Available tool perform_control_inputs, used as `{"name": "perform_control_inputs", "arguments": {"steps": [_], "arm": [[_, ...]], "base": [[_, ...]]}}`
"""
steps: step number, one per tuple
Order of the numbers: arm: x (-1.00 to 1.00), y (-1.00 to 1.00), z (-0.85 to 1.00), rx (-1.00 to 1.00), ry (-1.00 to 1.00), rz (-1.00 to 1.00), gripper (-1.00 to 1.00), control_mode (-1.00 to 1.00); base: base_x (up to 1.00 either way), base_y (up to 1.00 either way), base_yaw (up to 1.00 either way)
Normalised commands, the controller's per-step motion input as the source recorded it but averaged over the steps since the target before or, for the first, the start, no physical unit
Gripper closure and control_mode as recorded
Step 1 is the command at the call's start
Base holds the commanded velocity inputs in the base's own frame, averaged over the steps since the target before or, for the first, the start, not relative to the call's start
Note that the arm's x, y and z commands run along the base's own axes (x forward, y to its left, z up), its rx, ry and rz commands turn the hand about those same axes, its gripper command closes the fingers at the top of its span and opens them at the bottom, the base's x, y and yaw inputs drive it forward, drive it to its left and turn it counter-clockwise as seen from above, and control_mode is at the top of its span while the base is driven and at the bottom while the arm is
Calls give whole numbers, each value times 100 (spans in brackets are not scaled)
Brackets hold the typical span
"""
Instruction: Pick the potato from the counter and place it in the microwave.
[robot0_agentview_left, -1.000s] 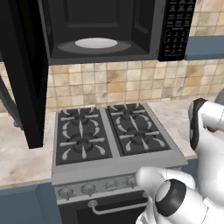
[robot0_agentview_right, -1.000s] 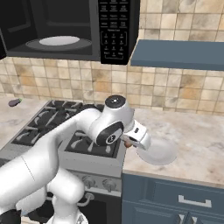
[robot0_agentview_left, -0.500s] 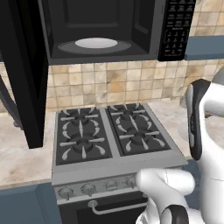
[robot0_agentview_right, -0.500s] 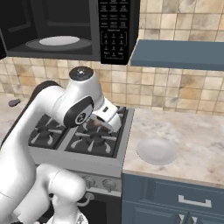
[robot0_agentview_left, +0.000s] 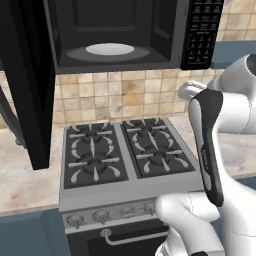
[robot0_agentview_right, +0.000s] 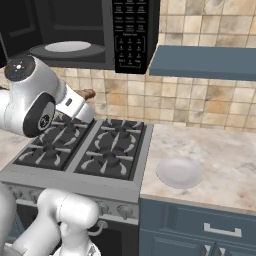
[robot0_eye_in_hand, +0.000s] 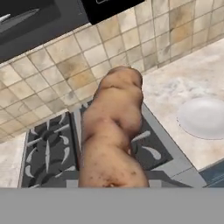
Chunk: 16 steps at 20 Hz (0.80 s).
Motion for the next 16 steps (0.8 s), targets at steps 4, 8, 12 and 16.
{"name": "perform_control_inputs", "arguments": {"steps": [4,8,12,16], "arm": [[2,100,59,-1,-56,4,100,-100],[18,94,74,0,-42,6,100,-100],[51,61,80,0,-7,9,100,-100],[77,35,68,-3,0,9,100,-100]], "base": [[0,0,0],[0,0,0],[0,0,0],[0,0,0]]}}
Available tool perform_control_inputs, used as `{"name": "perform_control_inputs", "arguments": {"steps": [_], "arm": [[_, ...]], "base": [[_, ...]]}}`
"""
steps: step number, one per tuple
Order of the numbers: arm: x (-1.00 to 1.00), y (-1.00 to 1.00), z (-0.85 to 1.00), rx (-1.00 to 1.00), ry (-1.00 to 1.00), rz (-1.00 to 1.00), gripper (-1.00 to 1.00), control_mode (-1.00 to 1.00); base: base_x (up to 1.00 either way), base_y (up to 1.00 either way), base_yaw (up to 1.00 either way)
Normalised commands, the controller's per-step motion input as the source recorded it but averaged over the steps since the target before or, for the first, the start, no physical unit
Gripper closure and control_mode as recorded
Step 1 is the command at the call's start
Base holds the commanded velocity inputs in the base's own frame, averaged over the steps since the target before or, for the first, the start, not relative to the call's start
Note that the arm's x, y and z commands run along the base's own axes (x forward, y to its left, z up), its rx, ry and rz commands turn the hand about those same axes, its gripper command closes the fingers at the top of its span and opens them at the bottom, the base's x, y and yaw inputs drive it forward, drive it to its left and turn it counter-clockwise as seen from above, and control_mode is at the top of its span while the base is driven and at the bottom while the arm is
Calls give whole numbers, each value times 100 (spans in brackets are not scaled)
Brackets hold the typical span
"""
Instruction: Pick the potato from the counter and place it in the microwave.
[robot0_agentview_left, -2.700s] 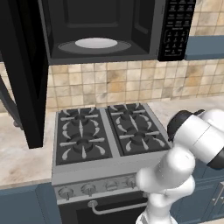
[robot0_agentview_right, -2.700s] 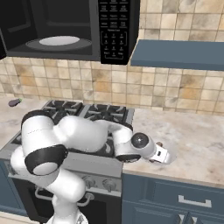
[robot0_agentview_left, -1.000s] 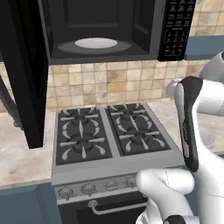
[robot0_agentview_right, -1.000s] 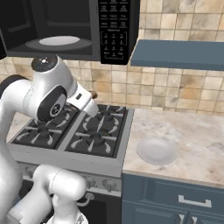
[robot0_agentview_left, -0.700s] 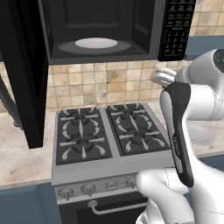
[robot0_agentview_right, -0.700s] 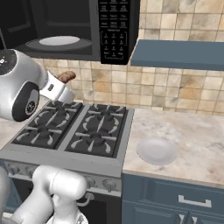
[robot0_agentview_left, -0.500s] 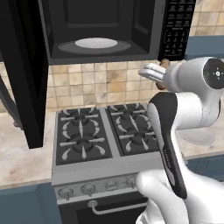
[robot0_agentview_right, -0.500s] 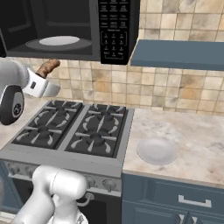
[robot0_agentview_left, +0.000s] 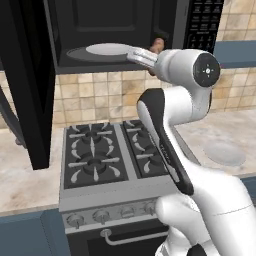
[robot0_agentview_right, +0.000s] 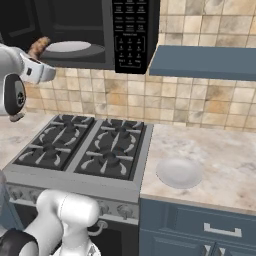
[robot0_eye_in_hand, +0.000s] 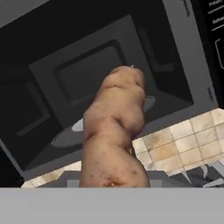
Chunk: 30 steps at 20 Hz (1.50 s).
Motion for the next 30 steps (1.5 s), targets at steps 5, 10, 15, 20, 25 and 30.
{"name": "perform_control_inputs", "arguments": {"steps": [5,10,15,20,25,30], "arm": [[94,8,37,-11,6,7,100,-100],[64,12,-4,-24,-8,12,100,-100],[60,19,-2,-25,-15,6,100,-100],[53,6,0,-19,-2,1,100,-100],[27,0,0,-13,4,0,100,-100],[5,4,0,-3,15,0,100,-100]], "base": [[0,0,0],[0,0,0],[0,0,0],[0,0,0],[0,0,0],[0,0,0]]}}
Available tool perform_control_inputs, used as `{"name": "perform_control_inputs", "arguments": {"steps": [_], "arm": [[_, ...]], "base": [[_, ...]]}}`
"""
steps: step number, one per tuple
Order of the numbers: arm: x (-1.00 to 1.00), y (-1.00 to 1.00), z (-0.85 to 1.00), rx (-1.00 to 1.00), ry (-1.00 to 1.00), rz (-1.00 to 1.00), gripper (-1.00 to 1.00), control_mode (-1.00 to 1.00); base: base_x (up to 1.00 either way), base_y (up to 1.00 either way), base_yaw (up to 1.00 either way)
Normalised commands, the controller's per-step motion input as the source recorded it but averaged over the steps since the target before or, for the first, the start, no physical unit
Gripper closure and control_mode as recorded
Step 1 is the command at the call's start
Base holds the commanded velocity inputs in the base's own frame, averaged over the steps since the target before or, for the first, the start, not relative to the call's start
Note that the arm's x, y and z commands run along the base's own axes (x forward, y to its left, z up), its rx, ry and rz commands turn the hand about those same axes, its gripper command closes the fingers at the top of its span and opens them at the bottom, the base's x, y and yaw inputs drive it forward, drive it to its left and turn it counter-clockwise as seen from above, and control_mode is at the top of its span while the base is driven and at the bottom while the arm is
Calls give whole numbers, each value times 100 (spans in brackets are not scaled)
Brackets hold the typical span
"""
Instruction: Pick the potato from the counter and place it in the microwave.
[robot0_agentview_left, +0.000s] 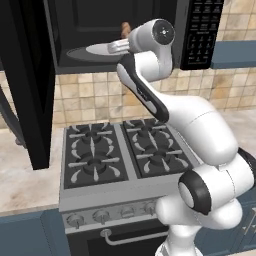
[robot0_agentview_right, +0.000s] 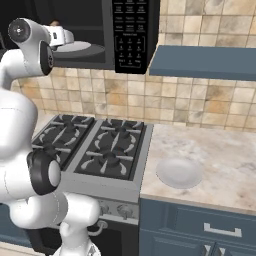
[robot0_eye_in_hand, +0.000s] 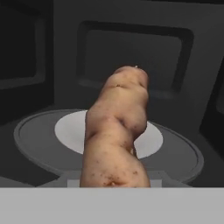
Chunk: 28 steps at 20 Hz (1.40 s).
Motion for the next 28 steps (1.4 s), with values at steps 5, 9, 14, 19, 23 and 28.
{"name": "perform_control_inputs", "arguments": {"steps": [5,9,14,19,23,28], "arm": [[2,3,-2,0,11,0,100,-100],[22,8,-18,0,1,0,100,-100],[46,3,-16,0,0,0,100,-100],[41,6,-4,0,0,0,100,-100],[19,5,-5,0,2,0,100,-100],[22,8,-8,0,6,0,100,-100]], "base": [[0,0,0],[0,0,0],[0,0,0],[0,0,0],[0,0,0],[0,0,0]]}}
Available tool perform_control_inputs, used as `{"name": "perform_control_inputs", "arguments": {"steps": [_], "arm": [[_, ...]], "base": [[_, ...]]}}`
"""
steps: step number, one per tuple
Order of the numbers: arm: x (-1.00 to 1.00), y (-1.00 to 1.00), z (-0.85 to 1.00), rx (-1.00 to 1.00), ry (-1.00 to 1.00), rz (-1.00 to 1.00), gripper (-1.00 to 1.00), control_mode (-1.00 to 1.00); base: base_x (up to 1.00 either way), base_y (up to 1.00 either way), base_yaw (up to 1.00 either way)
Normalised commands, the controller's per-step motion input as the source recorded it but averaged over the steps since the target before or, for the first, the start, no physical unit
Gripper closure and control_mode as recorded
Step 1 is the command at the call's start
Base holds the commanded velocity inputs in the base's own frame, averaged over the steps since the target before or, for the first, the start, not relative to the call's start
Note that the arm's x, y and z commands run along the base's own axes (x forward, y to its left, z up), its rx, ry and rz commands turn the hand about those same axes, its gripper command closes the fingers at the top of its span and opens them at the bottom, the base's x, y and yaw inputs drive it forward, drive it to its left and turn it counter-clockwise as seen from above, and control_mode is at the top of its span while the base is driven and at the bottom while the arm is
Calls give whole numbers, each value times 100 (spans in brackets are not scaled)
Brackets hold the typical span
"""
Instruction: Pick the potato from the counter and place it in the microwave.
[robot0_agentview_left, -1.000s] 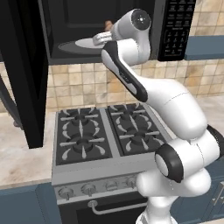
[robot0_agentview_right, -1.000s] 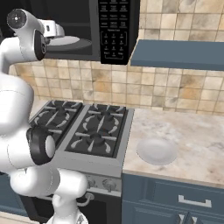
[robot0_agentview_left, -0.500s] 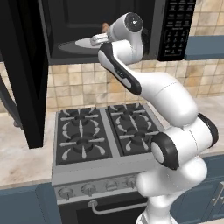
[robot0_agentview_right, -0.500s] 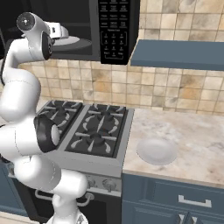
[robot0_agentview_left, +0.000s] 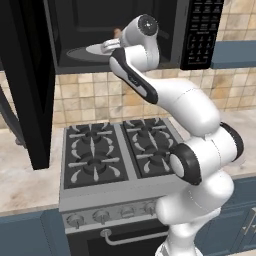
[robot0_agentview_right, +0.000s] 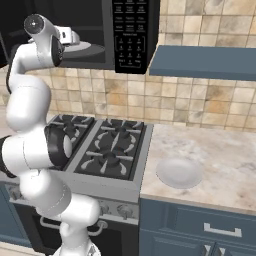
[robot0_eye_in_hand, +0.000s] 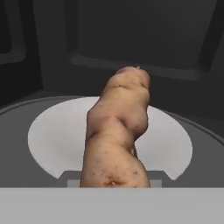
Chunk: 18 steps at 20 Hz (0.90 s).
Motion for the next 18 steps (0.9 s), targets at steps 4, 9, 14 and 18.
{"name": "perform_control_inputs", "arguments": {"steps": [4,9,14,18], "arm": [[30,10,-11,0,6,0,100,-100],[29,7,-11,0,4,0,100,-100],[25,3,2,0,0,0,100,-100],[7,1,23,0,0,0,100,-100]], "base": [[0,0,0],[0,0,0],[0,0,0],[0,0,0]]}}
